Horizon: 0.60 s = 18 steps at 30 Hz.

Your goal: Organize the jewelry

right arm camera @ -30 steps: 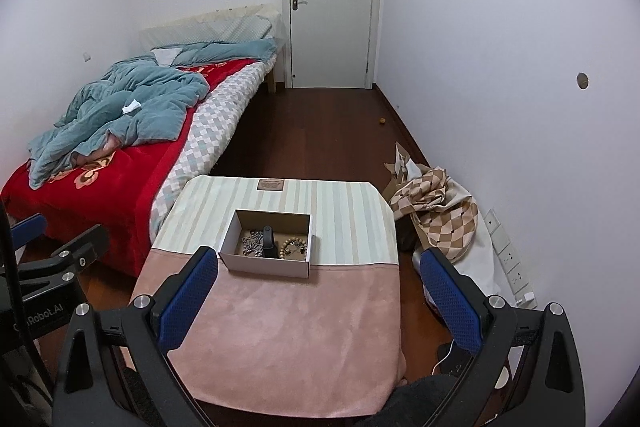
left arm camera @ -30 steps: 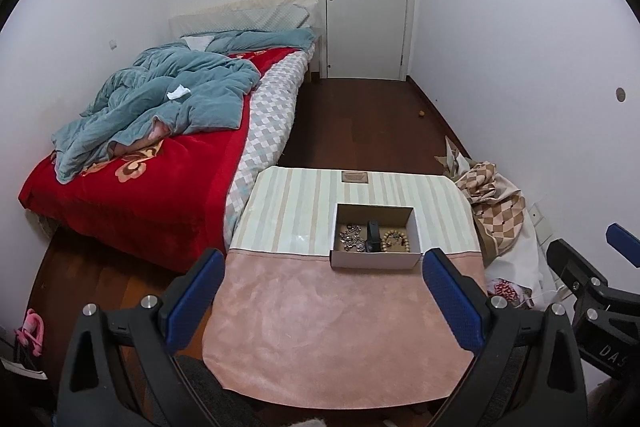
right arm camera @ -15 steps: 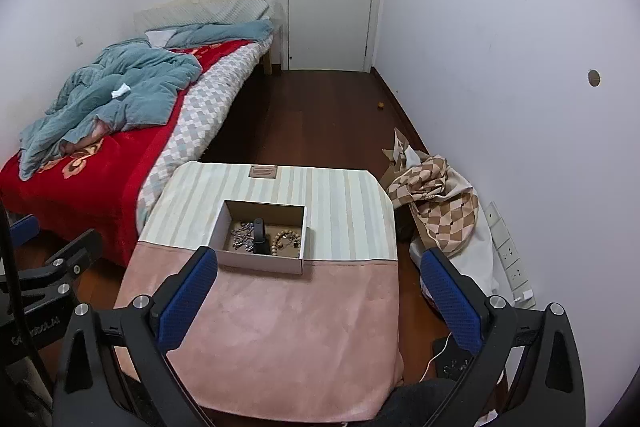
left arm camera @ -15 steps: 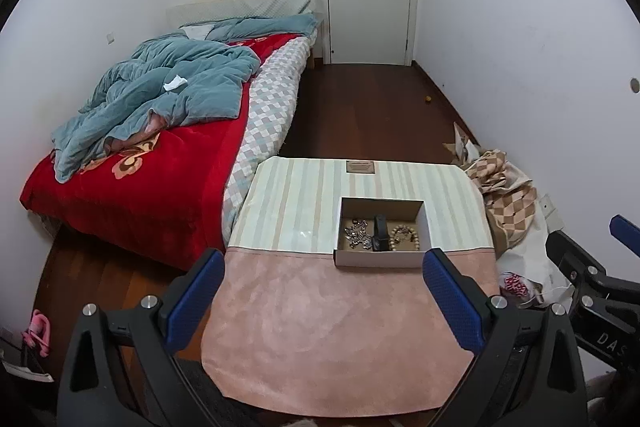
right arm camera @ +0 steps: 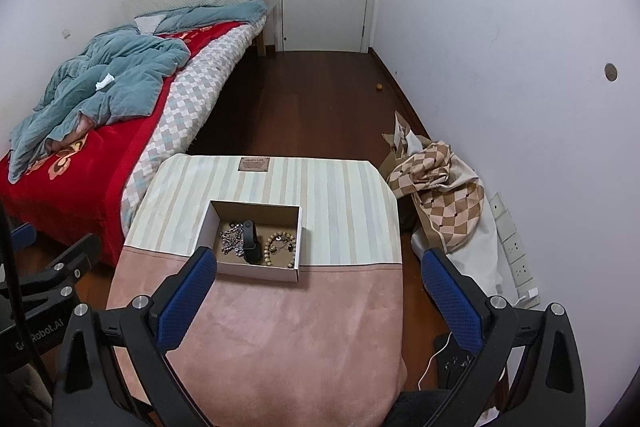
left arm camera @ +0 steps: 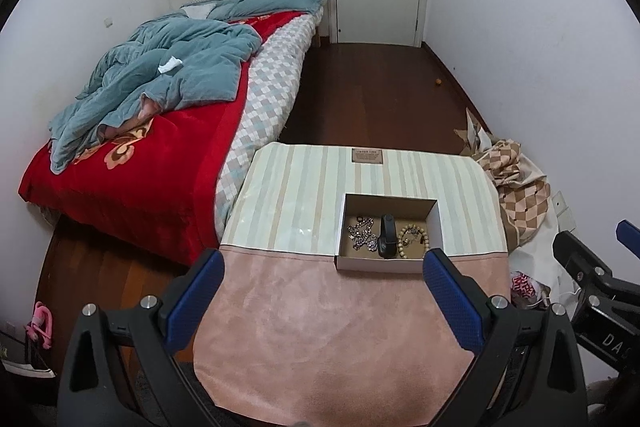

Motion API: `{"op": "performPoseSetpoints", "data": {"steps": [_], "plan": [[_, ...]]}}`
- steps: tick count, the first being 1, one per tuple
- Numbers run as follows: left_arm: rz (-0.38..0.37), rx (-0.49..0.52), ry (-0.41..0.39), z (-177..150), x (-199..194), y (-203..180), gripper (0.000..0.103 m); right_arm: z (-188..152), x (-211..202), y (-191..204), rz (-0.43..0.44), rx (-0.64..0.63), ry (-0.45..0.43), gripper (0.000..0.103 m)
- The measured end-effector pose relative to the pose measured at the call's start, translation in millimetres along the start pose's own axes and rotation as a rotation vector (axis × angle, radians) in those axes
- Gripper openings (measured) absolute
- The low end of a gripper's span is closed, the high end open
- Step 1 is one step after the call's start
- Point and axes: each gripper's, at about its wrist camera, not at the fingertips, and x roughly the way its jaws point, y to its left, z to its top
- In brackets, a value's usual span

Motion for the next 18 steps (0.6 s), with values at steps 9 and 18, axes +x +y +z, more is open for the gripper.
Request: {"op": "performPoseSetpoints", "data": {"steps": [9,18], "plan": [[-0.008,0.006,0.033,-3,14,-6,0.101,-1,24,-2,-0.006,0.004,0.051,0.103],[-0.012,0.016,0.026,-5,18,-9,0.101,-4,28,-4,-0.010,0.010,0.061,0.103]]}}
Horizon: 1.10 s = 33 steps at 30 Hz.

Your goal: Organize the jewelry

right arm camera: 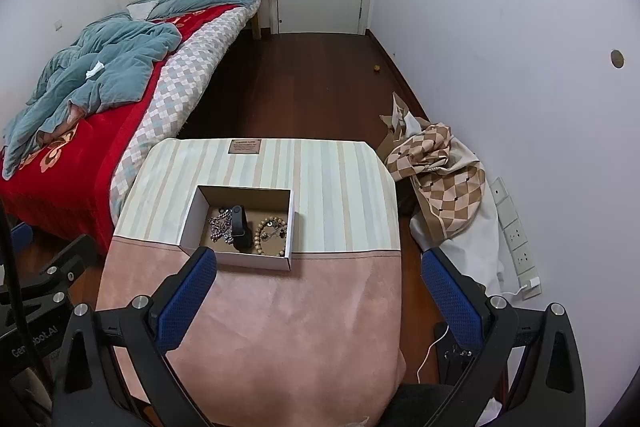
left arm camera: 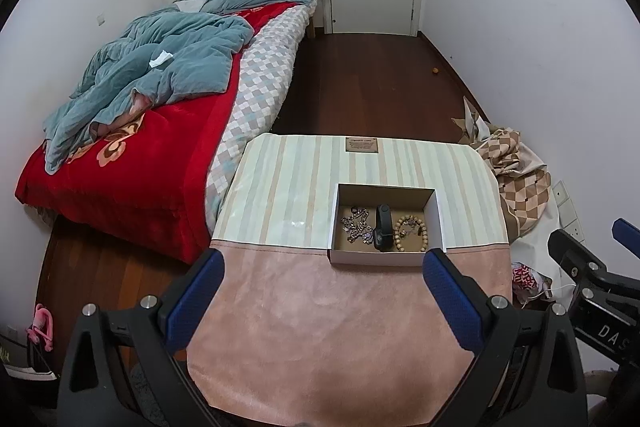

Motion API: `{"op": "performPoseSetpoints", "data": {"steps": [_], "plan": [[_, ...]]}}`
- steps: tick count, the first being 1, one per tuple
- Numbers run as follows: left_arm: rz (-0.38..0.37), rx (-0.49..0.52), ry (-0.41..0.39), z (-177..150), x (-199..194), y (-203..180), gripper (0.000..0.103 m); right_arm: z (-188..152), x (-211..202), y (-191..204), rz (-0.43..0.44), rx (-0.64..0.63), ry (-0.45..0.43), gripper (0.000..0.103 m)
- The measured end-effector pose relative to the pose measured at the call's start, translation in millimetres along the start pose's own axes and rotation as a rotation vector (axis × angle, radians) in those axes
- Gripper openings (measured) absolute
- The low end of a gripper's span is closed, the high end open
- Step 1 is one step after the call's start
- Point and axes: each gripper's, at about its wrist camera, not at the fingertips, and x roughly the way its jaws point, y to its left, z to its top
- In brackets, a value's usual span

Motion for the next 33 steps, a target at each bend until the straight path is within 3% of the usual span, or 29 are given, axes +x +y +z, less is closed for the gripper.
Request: {"op": "performPoseSetpoints", "data": {"steps": [33], "plan": [[0.002,0.003,-0.013,1.2,-2.3,3.3,0.103,-9.5,3.6,0.2,0.003,0.006,0.011,0.103]]}}
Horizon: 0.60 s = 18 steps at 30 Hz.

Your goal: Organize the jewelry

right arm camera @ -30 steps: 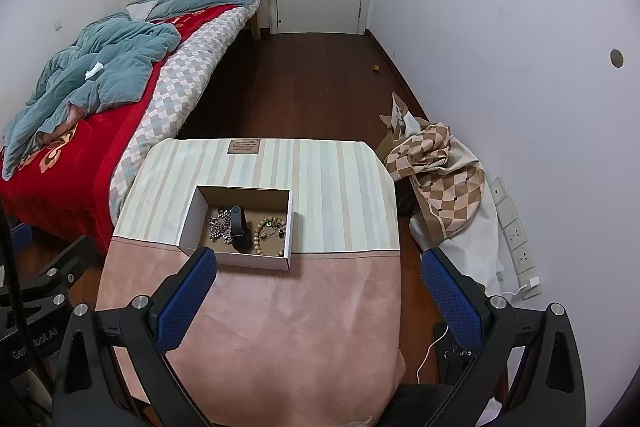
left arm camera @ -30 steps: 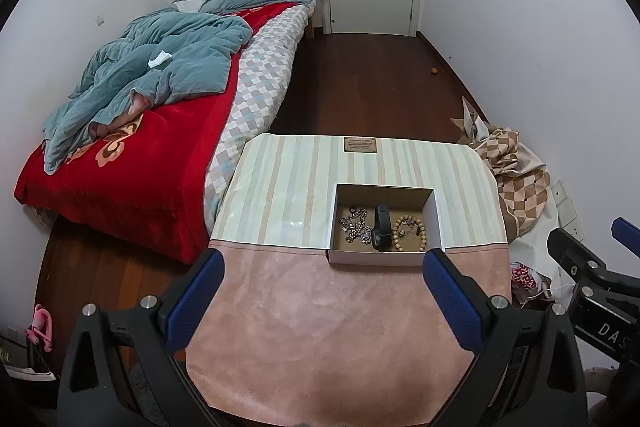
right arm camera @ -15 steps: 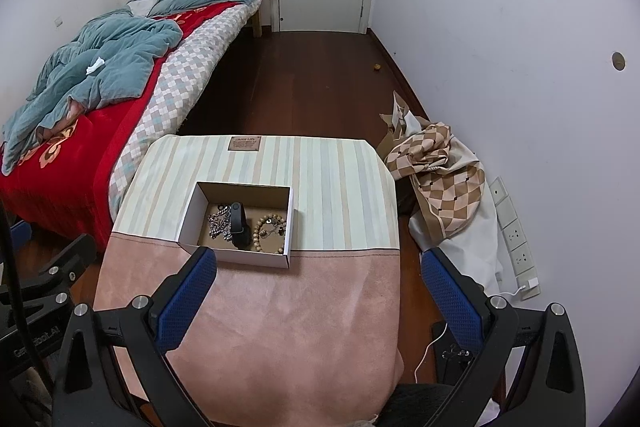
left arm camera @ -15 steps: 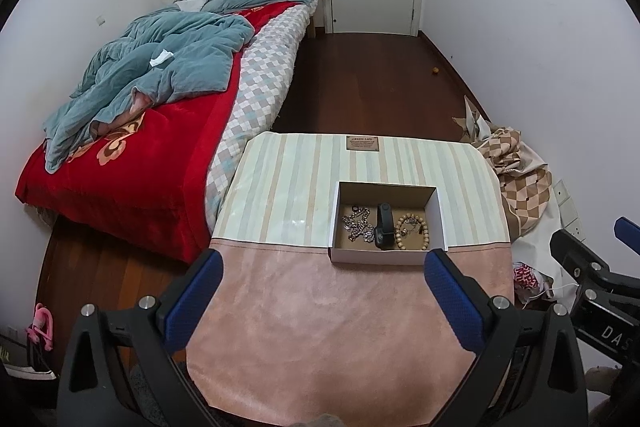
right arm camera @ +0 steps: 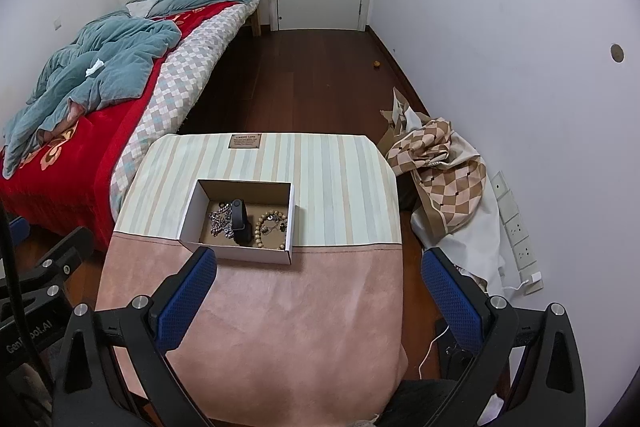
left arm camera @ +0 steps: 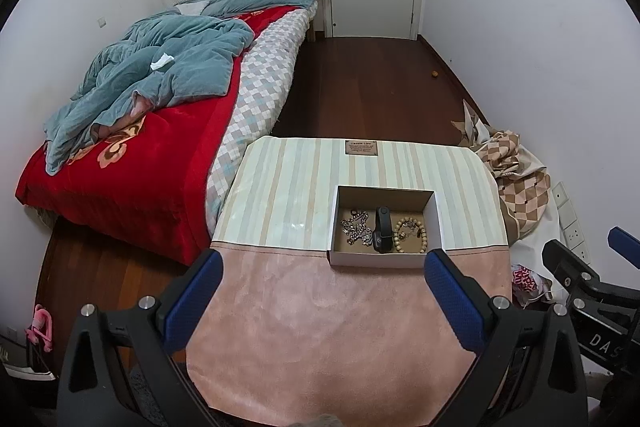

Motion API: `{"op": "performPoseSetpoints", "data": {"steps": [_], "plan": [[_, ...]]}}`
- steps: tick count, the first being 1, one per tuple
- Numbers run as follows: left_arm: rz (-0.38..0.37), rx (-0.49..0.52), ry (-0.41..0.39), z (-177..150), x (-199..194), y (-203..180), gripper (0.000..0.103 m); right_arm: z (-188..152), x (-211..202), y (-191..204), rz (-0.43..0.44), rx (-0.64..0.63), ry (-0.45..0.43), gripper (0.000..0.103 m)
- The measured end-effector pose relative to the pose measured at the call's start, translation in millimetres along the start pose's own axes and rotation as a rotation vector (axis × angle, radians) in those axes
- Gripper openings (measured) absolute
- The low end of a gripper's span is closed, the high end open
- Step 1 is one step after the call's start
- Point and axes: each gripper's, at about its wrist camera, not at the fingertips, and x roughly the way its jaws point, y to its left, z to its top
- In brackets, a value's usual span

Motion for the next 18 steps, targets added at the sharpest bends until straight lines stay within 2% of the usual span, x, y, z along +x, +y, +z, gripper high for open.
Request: {"op": "performPoseSetpoints", "data": {"steps": [18], "plan": [[0.000,0.001,-0.003,-0.5,-1.5,0.1,0.103,-0.9,-5.9,1.8,0.002,0.000,-0.005,0.103]]}}
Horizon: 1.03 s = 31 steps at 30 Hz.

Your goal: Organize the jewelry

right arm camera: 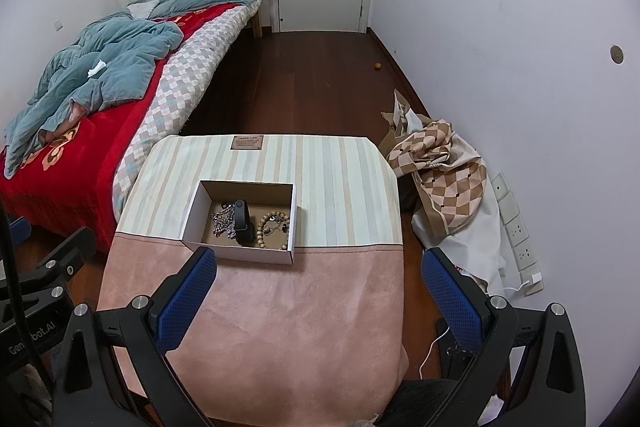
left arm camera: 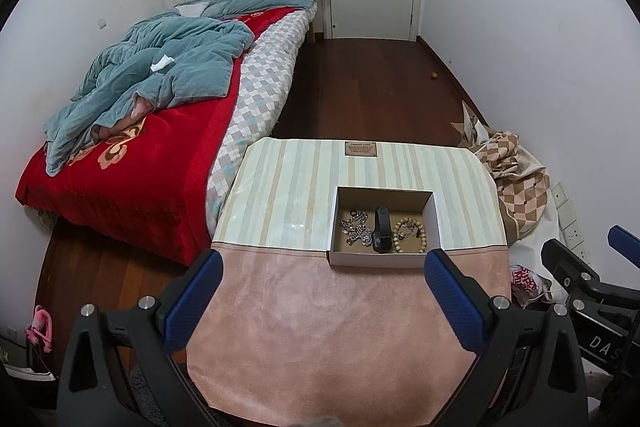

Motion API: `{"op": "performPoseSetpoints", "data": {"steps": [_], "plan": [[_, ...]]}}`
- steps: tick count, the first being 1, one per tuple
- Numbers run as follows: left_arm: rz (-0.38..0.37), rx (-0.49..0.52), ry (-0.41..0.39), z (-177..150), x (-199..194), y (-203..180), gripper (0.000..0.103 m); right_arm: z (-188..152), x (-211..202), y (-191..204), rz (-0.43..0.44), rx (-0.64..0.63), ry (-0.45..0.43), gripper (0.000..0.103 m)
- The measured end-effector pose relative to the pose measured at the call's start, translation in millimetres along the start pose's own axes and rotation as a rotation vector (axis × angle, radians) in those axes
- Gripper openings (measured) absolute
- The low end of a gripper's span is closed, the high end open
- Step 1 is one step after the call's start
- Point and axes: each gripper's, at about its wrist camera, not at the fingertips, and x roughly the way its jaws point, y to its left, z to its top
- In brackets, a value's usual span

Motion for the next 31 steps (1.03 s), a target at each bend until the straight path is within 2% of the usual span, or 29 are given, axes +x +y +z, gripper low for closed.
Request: {"op": "performPoseSetpoints", "data": {"steps": [24,31], "plan": [[0.000,0.003,-0.001,-0.3,-2.9,-2.2,0.103,2.0,-2.7,-1.8,-0.001,0.002,0.001,0.103],[-0.037,-0.005,-0.012,-1.6,-8.7,-1.5,0.103,2.6,-3.1,-0.7,-0.005,0.002,0.000,0.103]]}}
